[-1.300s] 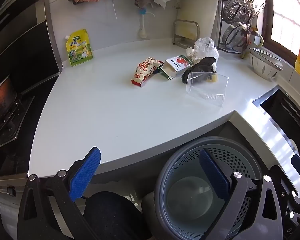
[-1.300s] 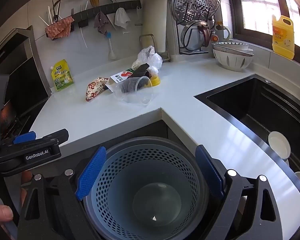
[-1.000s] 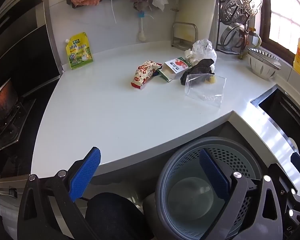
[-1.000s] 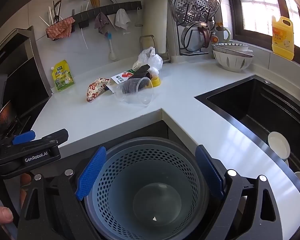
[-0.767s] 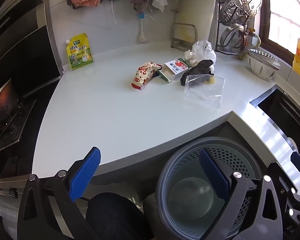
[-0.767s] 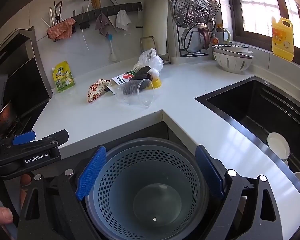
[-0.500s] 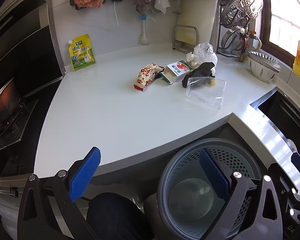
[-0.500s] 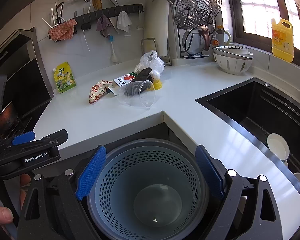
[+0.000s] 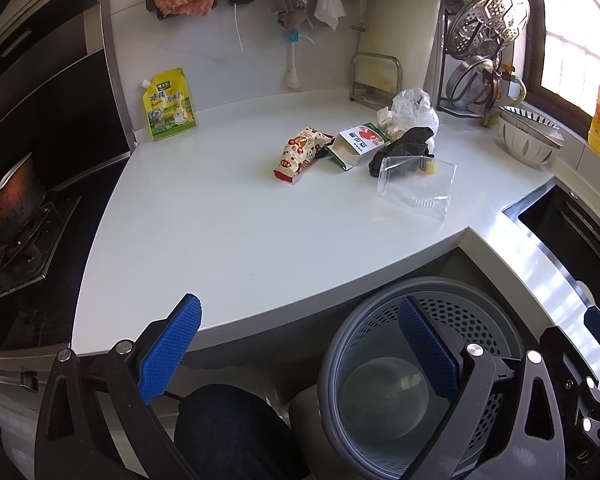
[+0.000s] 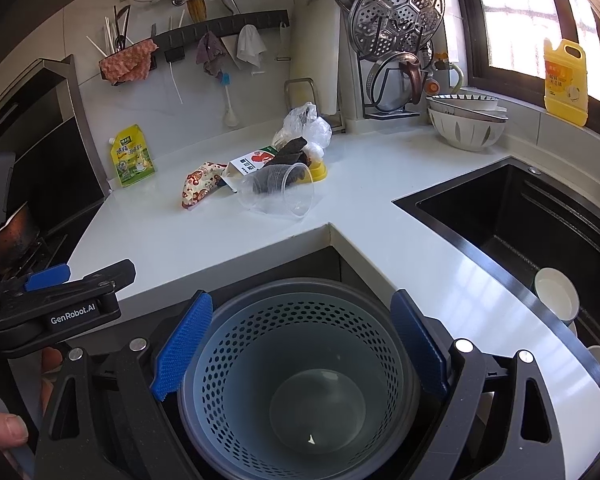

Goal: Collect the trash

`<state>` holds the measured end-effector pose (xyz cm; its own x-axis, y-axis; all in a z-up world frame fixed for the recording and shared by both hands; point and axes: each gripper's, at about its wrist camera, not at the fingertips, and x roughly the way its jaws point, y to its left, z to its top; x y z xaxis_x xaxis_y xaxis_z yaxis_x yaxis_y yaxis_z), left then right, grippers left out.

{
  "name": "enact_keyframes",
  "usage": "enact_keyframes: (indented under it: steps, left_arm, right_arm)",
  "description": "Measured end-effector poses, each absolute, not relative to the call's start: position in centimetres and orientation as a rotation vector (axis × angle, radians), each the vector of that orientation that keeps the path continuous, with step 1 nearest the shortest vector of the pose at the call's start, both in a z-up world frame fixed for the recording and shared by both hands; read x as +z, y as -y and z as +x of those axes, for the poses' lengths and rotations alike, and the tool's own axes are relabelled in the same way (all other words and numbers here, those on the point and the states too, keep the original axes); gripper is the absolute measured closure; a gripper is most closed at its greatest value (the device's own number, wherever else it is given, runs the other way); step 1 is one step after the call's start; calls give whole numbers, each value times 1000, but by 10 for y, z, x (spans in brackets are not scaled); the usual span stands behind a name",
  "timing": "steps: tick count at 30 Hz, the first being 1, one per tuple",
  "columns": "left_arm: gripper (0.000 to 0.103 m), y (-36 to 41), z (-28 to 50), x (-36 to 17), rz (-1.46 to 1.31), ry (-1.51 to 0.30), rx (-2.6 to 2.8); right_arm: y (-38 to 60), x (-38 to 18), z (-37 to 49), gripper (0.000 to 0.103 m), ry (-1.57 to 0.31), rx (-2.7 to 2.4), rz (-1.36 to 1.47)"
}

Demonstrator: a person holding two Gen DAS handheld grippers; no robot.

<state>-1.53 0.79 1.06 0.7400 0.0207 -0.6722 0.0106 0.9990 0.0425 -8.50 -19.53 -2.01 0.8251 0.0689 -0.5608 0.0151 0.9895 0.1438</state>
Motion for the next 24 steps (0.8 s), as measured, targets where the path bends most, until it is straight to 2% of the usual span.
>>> enact_keyframes:
  steps: [24]
  left_arm:
    - [6,-7,-20,11,51,-733,2]
  right_arm:
    - [195,-19,-86,16,-595,27,145]
